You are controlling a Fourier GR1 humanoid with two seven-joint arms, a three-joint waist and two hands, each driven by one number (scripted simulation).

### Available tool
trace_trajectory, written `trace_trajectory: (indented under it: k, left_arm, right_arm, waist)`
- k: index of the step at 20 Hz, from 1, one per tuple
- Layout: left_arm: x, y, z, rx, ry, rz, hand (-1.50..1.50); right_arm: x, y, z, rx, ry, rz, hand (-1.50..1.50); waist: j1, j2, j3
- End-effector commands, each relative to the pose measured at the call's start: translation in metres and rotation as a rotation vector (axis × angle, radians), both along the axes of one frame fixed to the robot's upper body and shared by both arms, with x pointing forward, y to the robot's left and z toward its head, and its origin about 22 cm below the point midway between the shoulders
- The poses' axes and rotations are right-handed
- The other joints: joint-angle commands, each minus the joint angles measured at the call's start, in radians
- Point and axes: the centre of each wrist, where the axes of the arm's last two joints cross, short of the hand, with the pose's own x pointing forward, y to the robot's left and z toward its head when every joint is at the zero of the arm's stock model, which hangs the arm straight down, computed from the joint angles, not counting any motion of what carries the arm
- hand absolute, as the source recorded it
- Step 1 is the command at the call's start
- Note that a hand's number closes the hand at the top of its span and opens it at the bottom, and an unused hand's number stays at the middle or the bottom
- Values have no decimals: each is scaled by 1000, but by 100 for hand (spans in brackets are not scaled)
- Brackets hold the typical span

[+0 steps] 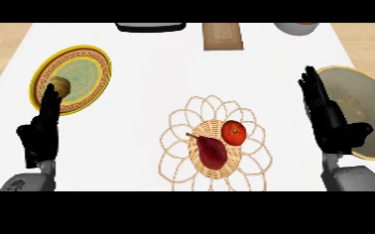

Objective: Pick the pear from the placemat and place it in the bowl

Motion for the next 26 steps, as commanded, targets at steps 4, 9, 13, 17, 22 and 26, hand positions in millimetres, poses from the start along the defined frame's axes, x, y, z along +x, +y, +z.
trace_trajectory:
  k: [4, 9, 13, 17, 22, 26]
  left_arm:
    - [18, -63, 14, -182, 25, -375, 0]
    - [18, -101, 27, -360, 55, -576, 0]
    - [10, -120, 27, -380, 74, -601, 0]
    - [3, -108, 25, -364, 88, -606, 0]
    - [9, -109, 32, -380, 86, -579, 0]
    - [12, -113, 40, -371, 85, -592, 0]
  right_arm:
    - [-7, 43, 20, -174, -126, 336, 150]
    - [-25, 54, 2, -270, -99, 25, -150]
    - [-56, 99, -4, -352, -272, 384, -150]
    - [-75, 97, 12, -641, -244, 434, -150]
    - [-74, 105, 37, -975, -124, 295, -150]
    - [-83, 134, 70, -1079, 29, 285, -150]
  waist:
    - [10, -21, -11]
    - [-8, -24, -11]
    - [17, -20, -10]
    - [11, -22, -12]
    - [2, -28, -17]
    - [14, -24, -15]
